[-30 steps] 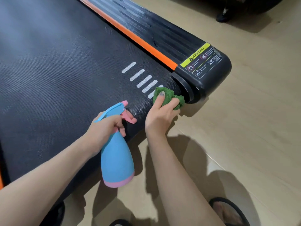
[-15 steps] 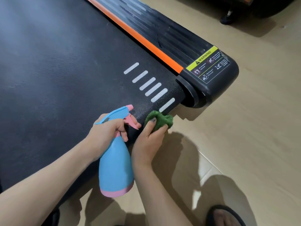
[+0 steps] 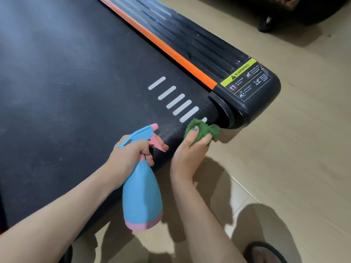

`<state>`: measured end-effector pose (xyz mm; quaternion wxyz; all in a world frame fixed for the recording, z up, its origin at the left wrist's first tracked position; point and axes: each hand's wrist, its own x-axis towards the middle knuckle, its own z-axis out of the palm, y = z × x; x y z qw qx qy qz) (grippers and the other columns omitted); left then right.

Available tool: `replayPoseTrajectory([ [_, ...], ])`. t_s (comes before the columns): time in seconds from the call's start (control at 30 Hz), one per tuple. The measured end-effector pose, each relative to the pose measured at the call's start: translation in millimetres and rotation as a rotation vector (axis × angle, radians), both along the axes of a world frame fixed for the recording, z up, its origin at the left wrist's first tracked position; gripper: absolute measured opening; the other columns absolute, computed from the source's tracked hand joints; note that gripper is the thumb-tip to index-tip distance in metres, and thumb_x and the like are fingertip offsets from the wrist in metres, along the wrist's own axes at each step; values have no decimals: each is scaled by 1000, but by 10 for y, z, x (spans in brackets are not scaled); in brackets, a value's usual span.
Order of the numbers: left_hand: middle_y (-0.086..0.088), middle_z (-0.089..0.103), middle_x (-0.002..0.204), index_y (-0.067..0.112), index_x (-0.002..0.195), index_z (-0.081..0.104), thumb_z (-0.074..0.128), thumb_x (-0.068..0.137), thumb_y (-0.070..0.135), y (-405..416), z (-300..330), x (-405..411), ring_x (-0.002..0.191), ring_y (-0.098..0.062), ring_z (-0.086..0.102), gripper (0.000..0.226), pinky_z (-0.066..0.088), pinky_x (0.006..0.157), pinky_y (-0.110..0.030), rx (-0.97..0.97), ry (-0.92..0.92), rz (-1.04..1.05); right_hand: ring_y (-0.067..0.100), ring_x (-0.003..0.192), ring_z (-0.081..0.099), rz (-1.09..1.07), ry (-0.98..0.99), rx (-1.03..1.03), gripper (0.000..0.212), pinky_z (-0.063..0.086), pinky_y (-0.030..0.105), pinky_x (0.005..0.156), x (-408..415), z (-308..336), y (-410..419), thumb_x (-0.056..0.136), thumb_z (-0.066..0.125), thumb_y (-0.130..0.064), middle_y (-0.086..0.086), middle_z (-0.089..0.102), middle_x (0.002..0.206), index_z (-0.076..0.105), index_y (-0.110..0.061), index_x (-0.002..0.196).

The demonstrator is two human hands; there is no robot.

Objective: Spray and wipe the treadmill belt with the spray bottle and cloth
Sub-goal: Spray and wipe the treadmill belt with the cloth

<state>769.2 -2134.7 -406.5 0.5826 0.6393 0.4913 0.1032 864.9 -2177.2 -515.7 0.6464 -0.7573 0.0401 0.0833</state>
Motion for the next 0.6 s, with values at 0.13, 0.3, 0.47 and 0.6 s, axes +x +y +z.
replayPoseTrajectory([
  [0.13, 5, 75, 67, 16, 59, 80, 44, 82, -10, 10, -17, -2, 53, -10, 53, 51, 45, 55, -20, -15, -5, 15, 33, 104, 55, 166, 21, 18, 41, 34, 19, 87, -352, -22, -128, 98, 45, -37, 21, 60, 112, 54, -1, 116],
  [0.3, 1, 79, 78, -7, 84, 78, 45, 78, -3, -7, -24, -10, 53, -17, 51, 34, 36, 63, -36, -3, -41, -41, 38, 93, 53, 178, -93, 9, 48, 40, 35, 85, -62, -47, -113, 96, 41, -48, 23, 57, 99, 49, 0, 99],
  [0.47, 2, 82, 91, 3, 79, 80, 47, 63, 10, -3, 5, -32, 57, -12, 60, 37, 47, 66, -28, -25, -33, -55, 39, 104, 50, -47, 5, -9, 42, 40, 37, 93, 473, 43, 91, 99, 48, -42, 25, 54, 110, 51, -1, 108],
  [0.6, 8, 82, 85, 24, 69, 83, 48, 68, 7, -14, 31, -16, 78, -5, 62, 39, 48, 69, -17, -45, -50, -27, 38, 98, 50, 12, -80, -39, 37, 39, 31, 91, 308, 31, 61, 100, 49, -38, 25, 53, 108, 52, -1, 107],
])
